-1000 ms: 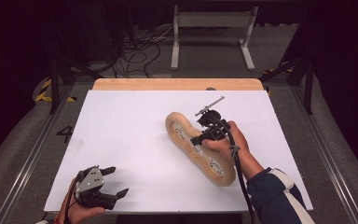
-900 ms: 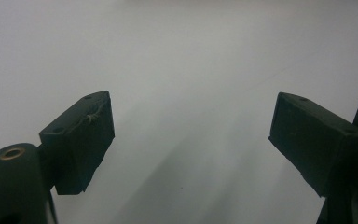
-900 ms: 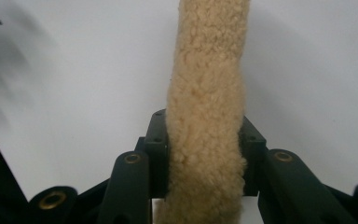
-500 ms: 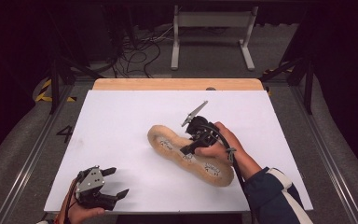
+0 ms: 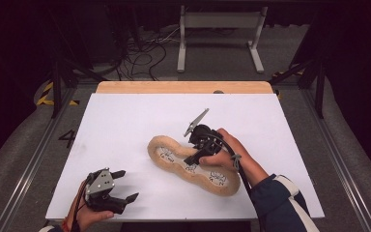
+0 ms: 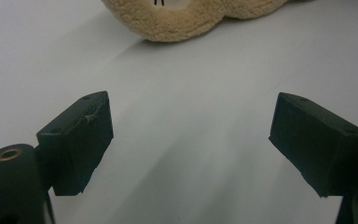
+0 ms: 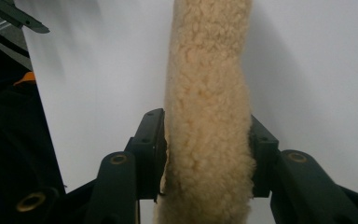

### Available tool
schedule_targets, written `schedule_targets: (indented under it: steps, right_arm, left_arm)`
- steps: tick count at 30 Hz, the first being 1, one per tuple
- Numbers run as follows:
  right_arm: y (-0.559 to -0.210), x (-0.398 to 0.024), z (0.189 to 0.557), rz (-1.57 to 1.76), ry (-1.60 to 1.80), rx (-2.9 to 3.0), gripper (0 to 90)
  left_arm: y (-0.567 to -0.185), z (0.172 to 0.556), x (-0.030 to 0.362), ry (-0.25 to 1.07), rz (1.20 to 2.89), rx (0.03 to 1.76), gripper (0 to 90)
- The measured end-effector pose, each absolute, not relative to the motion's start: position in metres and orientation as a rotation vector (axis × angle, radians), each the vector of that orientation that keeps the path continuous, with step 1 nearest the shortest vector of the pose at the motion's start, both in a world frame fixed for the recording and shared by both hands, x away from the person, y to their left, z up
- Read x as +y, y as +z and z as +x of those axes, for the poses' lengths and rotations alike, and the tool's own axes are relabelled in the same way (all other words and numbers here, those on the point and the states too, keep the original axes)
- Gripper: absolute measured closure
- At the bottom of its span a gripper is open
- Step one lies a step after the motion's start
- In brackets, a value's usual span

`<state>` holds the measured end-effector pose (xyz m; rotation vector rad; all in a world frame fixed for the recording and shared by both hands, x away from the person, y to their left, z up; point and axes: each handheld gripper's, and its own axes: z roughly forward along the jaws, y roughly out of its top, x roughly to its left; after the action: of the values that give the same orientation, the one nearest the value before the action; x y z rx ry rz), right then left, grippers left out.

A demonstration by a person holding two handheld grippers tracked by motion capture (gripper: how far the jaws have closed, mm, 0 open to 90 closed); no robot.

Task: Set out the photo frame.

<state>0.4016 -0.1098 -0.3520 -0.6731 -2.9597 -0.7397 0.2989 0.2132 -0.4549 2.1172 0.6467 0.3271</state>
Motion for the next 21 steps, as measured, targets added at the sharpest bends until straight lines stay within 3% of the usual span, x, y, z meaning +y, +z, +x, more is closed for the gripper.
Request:
schedule_targets:
  steps: [11, 21]
  right_arm:
    - [-0.353, -0.118, 0.405, -0.784, -0.696, -3.005, 37.0]
    - [-0.344, -0.132, 0.393, -0.810, -0.824, -3.095, 28.4]
  left_arm:
    - [-0.446, 0.360, 0.180, 0.272, 2.093, 0.631, 12.8]
    - [-0.441, 0.394, 0.148, 0.240, 2.072, 0.601, 12.6]
